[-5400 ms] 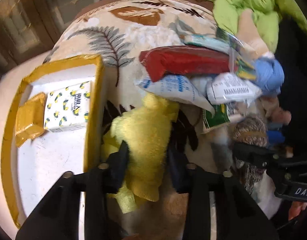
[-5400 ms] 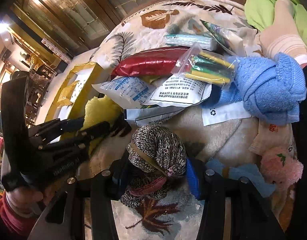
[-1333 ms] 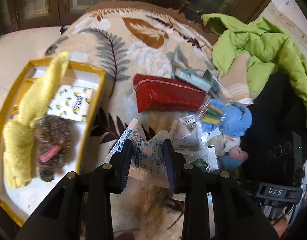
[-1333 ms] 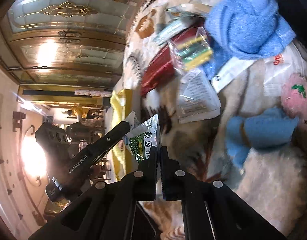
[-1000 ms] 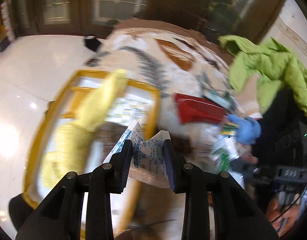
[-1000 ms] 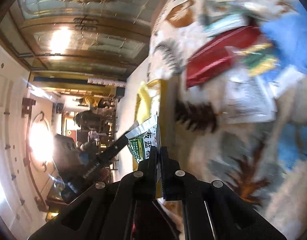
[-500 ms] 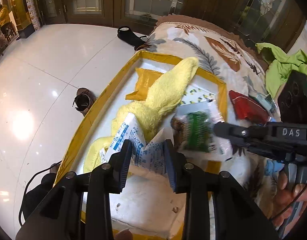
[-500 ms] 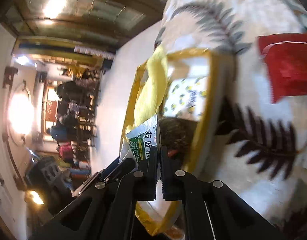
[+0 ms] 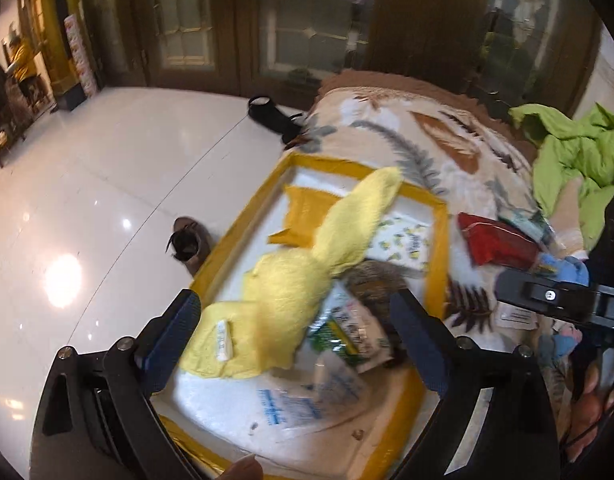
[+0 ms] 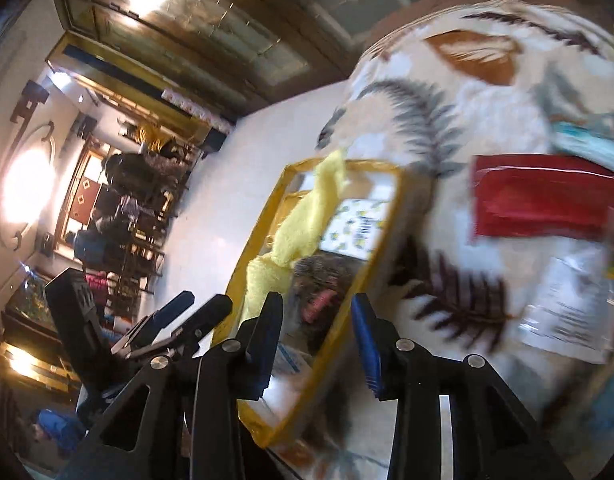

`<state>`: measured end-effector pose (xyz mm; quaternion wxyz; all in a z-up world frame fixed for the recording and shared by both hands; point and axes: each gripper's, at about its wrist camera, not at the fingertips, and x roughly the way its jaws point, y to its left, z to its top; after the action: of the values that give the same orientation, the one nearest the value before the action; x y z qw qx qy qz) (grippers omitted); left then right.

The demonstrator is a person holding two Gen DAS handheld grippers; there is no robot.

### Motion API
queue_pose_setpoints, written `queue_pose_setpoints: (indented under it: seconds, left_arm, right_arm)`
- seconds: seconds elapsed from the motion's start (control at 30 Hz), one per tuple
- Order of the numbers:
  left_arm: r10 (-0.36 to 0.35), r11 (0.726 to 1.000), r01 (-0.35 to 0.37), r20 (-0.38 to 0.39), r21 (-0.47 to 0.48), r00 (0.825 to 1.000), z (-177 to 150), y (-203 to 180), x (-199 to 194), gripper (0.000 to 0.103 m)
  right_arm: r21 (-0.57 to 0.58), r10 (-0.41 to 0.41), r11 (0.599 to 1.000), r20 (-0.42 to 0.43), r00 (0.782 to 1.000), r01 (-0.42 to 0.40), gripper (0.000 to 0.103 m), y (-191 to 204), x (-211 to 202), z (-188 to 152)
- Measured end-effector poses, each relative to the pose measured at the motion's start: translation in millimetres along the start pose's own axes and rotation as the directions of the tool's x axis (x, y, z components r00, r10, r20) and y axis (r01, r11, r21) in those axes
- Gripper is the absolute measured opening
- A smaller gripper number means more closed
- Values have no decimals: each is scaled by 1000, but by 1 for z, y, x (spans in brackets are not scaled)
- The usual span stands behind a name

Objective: Organize soft objects
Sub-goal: 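Drop both packets into the tray by opening both grippers, then move both grippers back toward the red packet on the bed cover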

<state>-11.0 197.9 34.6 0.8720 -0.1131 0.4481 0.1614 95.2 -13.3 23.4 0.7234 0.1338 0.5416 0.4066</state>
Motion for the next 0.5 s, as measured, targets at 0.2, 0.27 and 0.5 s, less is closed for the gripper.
queue_pose_setpoints:
  seconds: [0.2, 0.27, 0.5]
  left_arm:
    - [-4, 996, 4, 4, 92, 1000, -6, -42, -1, 96]
    - [-14, 992, 13, 7, 128, 1000, -8, -59, -3, 96]
    - [-49, 977, 46, 6, 209, 999, -12, -101, -6, 96]
  right_arm:
    - [73, -32, 997, 39, 999, 30, 40, -40, -51, -20]
    - [101, -45, 994, 61, 997, 39, 40, -51, -68, -26]
    - [185, -66, 982, 118, 991, 44, 42, -87, -98, -30]
